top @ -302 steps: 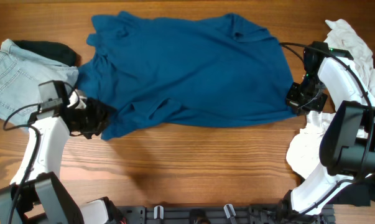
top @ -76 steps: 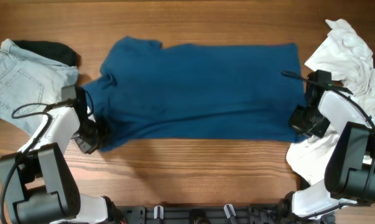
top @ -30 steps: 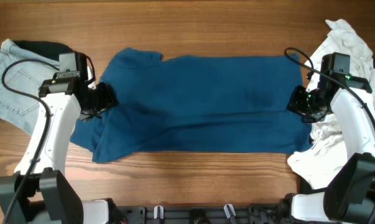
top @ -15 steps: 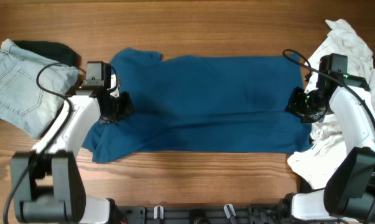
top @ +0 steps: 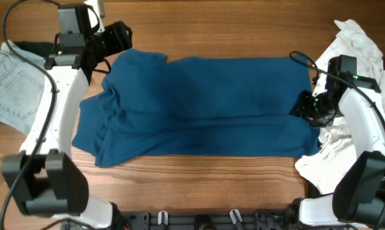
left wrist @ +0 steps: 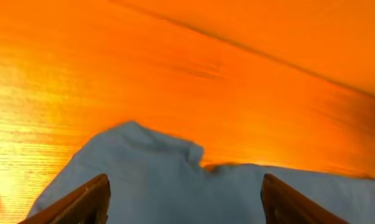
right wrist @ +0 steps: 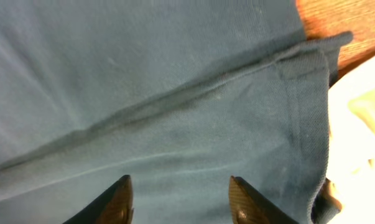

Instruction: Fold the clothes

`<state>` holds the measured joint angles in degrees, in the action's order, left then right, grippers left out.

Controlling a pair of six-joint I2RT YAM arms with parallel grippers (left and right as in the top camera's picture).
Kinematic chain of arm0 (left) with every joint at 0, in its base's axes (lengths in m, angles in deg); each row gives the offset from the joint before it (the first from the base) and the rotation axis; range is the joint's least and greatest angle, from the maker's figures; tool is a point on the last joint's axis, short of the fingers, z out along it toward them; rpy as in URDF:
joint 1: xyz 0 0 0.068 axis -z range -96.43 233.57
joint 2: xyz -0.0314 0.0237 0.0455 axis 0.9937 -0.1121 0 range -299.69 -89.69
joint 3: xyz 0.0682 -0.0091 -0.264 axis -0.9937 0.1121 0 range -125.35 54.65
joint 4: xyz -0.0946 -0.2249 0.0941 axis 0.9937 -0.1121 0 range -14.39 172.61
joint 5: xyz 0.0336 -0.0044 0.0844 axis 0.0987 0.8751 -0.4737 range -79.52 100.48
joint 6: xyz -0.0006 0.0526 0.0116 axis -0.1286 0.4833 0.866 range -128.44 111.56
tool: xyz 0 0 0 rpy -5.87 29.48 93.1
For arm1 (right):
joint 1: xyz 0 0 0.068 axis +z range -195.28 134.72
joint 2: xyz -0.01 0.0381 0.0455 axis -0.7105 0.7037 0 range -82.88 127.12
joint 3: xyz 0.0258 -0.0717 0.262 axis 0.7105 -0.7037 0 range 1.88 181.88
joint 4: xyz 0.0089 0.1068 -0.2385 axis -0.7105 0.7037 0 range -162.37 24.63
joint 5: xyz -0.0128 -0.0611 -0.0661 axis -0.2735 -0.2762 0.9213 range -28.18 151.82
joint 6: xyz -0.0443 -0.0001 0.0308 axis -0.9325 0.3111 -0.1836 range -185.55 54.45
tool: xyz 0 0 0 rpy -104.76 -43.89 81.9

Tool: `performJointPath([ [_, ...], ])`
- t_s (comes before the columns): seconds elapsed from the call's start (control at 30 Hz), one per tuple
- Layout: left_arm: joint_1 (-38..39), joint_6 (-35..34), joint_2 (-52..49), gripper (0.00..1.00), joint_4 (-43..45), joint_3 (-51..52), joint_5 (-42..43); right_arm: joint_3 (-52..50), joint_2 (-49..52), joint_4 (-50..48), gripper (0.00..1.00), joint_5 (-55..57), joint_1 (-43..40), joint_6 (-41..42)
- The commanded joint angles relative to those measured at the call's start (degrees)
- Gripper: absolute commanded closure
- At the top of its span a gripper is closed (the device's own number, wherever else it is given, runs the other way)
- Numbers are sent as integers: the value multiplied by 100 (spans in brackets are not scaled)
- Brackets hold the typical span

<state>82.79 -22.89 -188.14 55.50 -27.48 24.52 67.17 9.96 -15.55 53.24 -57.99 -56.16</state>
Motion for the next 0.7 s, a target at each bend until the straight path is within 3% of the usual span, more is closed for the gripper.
performJointPath([
  [0.0, -9, 466, -1080, 21, 11, -354, 68, 1132, 61, -542, 31, -92, 33, -197],
  [0.13, -9, 791, -2076, 16, 129, -1010, 70, 1303, 442, -2830, 22, -96, 33, -476],
  [0.27, -7, 807, -2400, 12, 533, -1036, 74, 1303, 1600, -3851, 19, -516, 35, -461],
  [0.5, 131, 807, -2435, 13, 544, -1036, 70, 1303, 3067, -5038, 10, -181, 39, 24],
  [0.6, 138, 807, -2435, 13, 437, -1034, 70, 1303, 3329, -5160, 18, -155, 44, 181],
  [0.67, 136, 807, -2435, 13, 435, -1034, 70, 1303, 3410, -5158, 37, -131, 55, 282],
])
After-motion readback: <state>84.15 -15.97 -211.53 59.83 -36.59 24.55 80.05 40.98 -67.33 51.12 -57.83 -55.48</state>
